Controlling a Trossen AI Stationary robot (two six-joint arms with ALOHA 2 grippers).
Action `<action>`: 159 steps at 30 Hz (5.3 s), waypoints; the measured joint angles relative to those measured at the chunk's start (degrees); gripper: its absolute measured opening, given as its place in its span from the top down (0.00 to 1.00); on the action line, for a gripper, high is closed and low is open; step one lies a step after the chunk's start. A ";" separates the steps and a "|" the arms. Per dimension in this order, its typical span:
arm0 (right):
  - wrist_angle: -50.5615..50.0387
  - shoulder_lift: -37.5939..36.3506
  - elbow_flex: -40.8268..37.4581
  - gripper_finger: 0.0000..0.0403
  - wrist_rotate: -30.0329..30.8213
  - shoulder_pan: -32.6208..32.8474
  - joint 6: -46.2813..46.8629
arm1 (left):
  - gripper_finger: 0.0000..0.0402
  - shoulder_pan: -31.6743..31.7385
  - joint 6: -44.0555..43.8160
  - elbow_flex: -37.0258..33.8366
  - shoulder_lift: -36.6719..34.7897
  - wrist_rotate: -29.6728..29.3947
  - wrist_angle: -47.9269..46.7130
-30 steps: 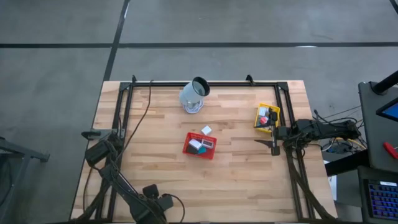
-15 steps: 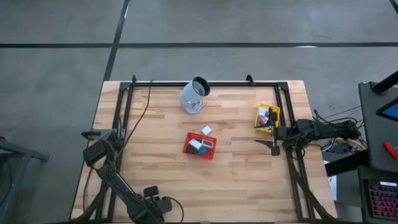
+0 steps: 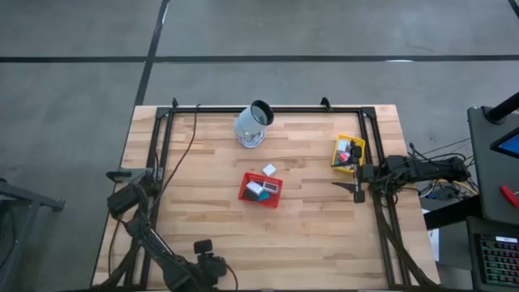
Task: Pick & Place Office items
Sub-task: Put the blue digital clock into the red basket
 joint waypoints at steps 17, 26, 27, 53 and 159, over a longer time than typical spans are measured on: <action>-0.08 0.00 0.00 0.35 -0.04 0.00 0.33 | 0.63 -0.89 -1.73 -5.51 -2.20 -14.18 5.79; -0.11 0.02 0.00 0.33 -0.08 0.00 0.04 | 0.63 -0.65 6.00 -20.75 -11.19 -29.54 30.23; -0.11 0.02 0.00 0.33 -0.08 0.00 0.00 | 0.63 -0.42 8.04 -22.90 -12.40 -31.14 34.05; 1.13 0.00 -0.42 0.35 -0.56 0.00 -0.50 | 0.63 24.92 55.48 -57.35 -24.09 -20.30 102.01; 1.93 0.04 -0.42 0.34 0.03 0.00 -0.49 | 0.63 52.09 60.39 -29.37 -24.06 25.87 33.35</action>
